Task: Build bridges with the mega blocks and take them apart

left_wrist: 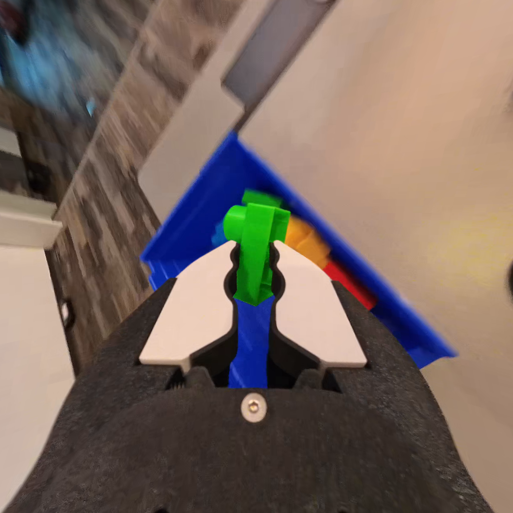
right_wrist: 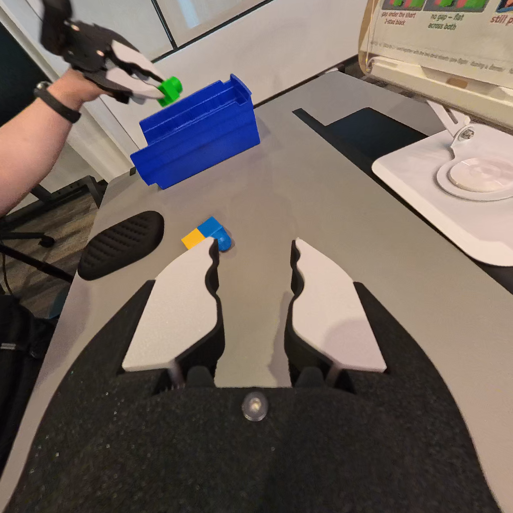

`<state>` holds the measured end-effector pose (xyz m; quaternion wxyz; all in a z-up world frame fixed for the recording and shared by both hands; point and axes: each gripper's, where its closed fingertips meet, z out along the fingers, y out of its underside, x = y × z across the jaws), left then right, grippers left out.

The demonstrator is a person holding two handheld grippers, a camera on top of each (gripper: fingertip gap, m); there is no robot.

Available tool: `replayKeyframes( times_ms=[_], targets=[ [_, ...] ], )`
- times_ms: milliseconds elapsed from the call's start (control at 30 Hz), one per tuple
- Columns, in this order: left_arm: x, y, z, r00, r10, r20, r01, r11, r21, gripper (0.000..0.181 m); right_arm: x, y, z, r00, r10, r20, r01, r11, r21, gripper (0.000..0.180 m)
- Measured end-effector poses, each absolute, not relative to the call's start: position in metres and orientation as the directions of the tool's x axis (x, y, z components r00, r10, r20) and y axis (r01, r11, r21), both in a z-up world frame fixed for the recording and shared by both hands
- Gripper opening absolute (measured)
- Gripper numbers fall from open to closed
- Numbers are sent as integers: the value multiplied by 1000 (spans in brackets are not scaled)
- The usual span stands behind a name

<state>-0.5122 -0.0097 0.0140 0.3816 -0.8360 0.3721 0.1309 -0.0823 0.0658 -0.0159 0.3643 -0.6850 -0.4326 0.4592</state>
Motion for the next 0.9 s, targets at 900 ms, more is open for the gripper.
replayKeyframes(
  times_ms=[900],
  targets=[
    [-148, -15, -8, 306, -911, -276, -592, 44, -805, 20, -153, -6, -10, -33, 998, -59, 385, -42, -922, 67]
  ],
)
